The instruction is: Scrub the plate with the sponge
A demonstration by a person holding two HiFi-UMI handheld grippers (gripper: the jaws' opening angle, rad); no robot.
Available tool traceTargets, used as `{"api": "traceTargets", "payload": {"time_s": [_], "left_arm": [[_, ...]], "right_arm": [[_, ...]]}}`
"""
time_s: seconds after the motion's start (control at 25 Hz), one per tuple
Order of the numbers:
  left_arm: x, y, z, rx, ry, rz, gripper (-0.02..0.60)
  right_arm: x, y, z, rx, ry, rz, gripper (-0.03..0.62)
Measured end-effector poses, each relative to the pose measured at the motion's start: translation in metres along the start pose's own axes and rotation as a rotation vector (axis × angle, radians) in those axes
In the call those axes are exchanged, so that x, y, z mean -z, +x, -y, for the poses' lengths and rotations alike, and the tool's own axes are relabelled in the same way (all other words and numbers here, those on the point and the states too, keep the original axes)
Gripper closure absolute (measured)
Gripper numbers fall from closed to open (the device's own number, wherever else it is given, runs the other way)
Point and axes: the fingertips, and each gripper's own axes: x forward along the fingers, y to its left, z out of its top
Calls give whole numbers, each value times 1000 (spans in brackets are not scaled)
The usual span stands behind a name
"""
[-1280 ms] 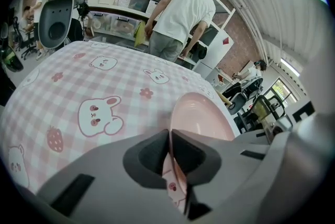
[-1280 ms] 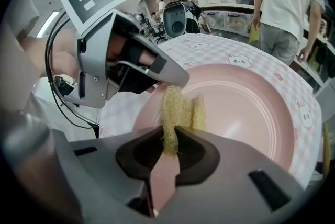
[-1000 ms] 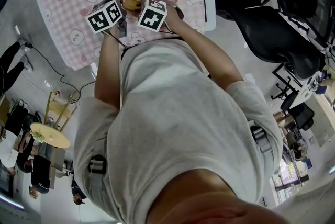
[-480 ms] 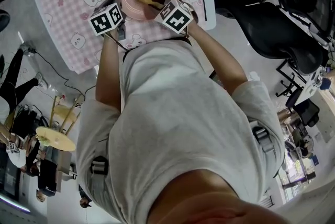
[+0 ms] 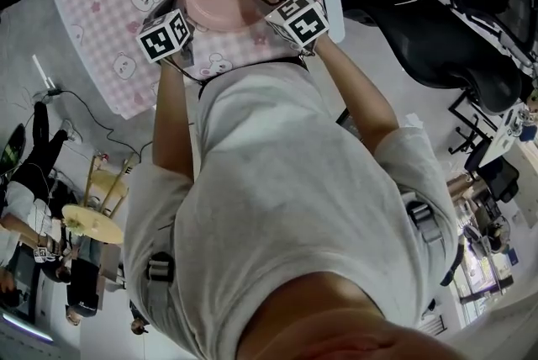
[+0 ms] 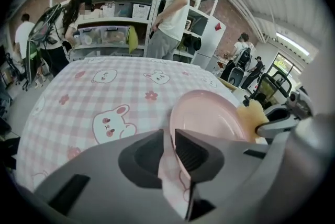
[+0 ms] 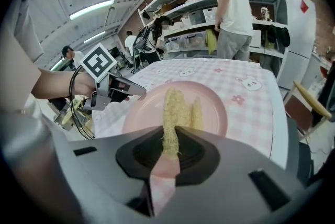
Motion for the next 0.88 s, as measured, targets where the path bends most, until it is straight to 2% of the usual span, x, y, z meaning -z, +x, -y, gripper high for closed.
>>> {"api": "traceTargets", "payload": {"time_s": [0.24,0.44,0.52,0.76,0.88], "left_arm": [[-6,-24,19,-29,55,61,503],[-2,-26,59,-21,108,94,541],[2,-28,76,-17,106,123,571],[4,-52,105,-2,78,229,571],[-8,-69,110,7,61,312,571]], "right_arm": [[-2,-7,13,15,43,48,533],[-8,-17,30,40,55,114,533],[-9,-22,32,50,56,149,533],[-31,-35,11,59,11,249,533],[-43,-44,4,74,-4,306,533]]}}
